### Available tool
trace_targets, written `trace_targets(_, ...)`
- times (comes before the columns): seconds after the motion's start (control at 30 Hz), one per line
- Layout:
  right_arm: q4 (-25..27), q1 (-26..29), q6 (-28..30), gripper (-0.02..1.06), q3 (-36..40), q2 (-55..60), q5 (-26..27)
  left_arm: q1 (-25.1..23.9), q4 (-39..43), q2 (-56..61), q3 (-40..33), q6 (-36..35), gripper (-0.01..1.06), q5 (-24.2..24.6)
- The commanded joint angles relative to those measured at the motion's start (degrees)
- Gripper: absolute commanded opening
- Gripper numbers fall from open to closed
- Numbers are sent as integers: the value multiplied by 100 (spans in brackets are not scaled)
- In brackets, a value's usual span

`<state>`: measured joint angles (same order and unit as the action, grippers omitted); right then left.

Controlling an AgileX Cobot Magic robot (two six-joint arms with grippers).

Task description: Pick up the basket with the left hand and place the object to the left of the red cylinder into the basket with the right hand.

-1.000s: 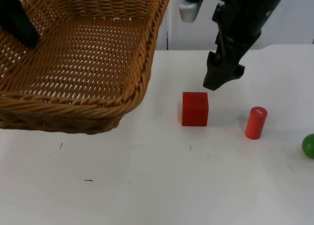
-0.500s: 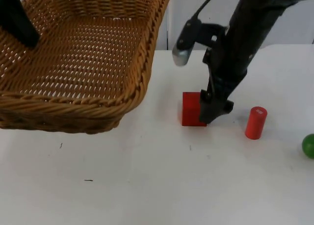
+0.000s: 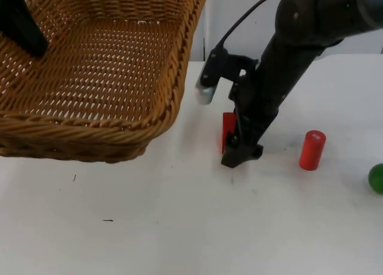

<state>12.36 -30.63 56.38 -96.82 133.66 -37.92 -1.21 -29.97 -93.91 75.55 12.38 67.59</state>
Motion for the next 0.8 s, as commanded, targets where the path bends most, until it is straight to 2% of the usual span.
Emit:
trace_targets(0.0,-48,-51,62,103,-35,73,4,25,-98,78,9,-27,0,-20)
trace_targets(0.2,-70,-51,-65,100,-35,107,-54,25,-98,78,9,-27,0,40)
trace_targets(0.33,-441,-51,-312,85,-35,107,-136,25,-98,78,9,-27,0,40)
trace_targets(0.37,-441,-51,-312,85,-35,107,-136,25,-98,78,9,-27,0,40)
trace_targets(0.47,-496,-51,-406,61,-35,107,-99,25,-98,78,9,-27,0,40)
trace_targets(0.5,-496,-51,-406,61,-35,107,-99,25,-98,78,9,-27,0,40)
trace_targets(0.67,-496,-51,-430,2,-35,-49,20,25,-109,78,9,-27,0,74)
trace_targets(0.77,-496,-51,-440,0,-35,-214,-67,25,-109,78,9,-27,0,74)
